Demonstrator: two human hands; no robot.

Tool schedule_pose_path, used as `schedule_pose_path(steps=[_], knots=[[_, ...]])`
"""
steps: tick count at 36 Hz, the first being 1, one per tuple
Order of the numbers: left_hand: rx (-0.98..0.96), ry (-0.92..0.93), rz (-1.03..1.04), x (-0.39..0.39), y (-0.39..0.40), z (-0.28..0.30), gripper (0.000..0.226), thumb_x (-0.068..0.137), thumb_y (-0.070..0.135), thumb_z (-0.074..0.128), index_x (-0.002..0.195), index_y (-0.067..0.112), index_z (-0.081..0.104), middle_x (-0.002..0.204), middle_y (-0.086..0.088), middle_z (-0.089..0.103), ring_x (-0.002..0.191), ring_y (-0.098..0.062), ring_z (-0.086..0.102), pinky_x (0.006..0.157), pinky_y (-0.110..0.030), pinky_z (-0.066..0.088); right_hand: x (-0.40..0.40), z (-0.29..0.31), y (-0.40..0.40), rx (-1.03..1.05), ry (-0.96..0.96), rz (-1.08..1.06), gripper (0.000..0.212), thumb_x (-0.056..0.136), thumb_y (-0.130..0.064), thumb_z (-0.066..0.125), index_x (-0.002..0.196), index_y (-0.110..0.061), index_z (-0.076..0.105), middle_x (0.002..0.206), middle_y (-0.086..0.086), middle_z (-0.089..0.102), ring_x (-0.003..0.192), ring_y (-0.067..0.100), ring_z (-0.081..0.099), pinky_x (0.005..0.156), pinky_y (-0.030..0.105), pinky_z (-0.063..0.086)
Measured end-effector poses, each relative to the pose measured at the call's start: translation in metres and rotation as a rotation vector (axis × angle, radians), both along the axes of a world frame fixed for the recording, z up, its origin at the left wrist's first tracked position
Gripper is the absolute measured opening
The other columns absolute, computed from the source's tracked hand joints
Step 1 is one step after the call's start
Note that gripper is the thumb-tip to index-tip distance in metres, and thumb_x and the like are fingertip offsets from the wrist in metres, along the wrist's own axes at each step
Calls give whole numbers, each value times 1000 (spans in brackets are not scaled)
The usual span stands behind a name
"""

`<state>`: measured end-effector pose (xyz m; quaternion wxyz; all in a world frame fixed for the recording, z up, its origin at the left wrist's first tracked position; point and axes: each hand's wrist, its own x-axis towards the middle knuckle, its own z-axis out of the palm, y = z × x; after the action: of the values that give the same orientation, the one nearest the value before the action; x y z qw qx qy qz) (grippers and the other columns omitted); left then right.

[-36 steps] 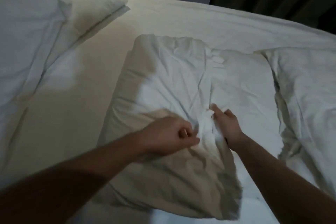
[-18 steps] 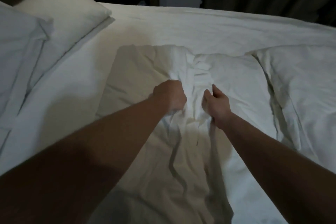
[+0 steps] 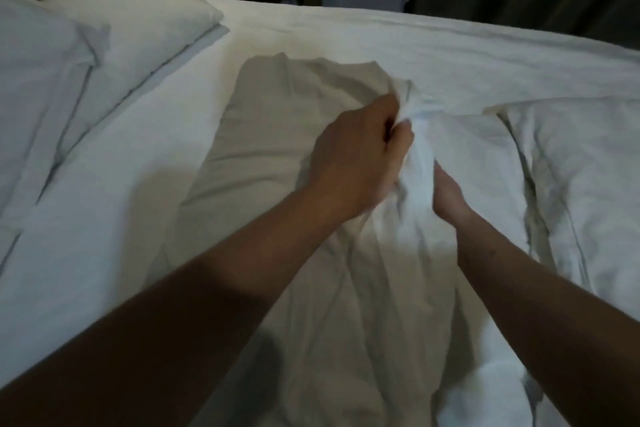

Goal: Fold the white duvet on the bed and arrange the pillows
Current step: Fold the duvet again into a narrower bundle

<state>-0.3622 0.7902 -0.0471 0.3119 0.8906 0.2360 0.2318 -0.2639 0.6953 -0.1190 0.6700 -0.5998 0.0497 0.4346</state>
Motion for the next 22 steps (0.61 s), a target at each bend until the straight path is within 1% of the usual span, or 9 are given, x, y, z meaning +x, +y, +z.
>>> schedule_pose_path(steps=[1,3,7,10,13,16,17,20,22], knots=[[-1,107,6,3,3,-26,34,95,35,47,66,24,31,57,3,44,63,-25,54,56,-35,38,7,-12,-7,80,79,-77,33,100,3,39,122,-13,58,109,0,66,106,20,64,65,15,53],[8,344,0,-2,8,-83,29,94,39,45,72,22,36,68,-2,57,76,-33,60,59,-35,38,20,-38,-26,24,186,-204,42,99,-1,42,139,-14,51,121,1,68,109,20,65,77,27,56],[-64,560,-39,-22,9,-143,22,98,37,46,79,25,41,86,-6,63,87,-30,61,65,-34,36,26,-55,-42,-100,141,-91,37,101,-7,46,137,-13,53,126,2,64,102,18,64,83,31,54],[-33,486,-70,-13,4,-130,26,99,37,44,77,24,39,66,5,49,75,-28,58,65,-37,42,26,-53,-35,-86,126,-90,38,100,-6,50,137,-12,53,122,4,67,107,16,66,84,29,55],[47,283,-58,-4,0,-97,29,99,36,45,74,24,36,57,8,39,60,-21,49,59,-37,41,25,-46,-22,-61,146,-89,40,98,-10,53,137,-12,54,118,7,69,108,21,67,78,26,53],[60,46,-4,6,-8,-59,31,100,32,46,73,23,35,55,7,37,53,-14,43,54,-33,34,31,-32,2,47,220,-86,36,93,-10,55,128,-5,62,105,11,69,86,24,67,63,24,52],[55,-22,-3,9,-12,-50,31,100,31,47,73,23,34,55,7,37,52,-13,42,53,-32,33,35,-26,11,79,218,-75,38,91,-14,54,126,-2,63,103,12,66,84,26,62,70,25,52],[37,-87,-14,18,-21,-56,30,99,31,47,73,23,34,55,6,38,54,-19,47,53,-33,35,51,-17,28,218,230,-166,39,96,-21,42,120,3,60,103,12,61,108,33,59,105,36,44],[71,51,-17,15,-17,-90,29,99,35,47,75,26,33,57,5,39,59,-26,52,54,-35,36,61,-17,25,262,256,-238,46,102,-27,32,119,5,61,110,16,66,109,34,63,100,39,48]])
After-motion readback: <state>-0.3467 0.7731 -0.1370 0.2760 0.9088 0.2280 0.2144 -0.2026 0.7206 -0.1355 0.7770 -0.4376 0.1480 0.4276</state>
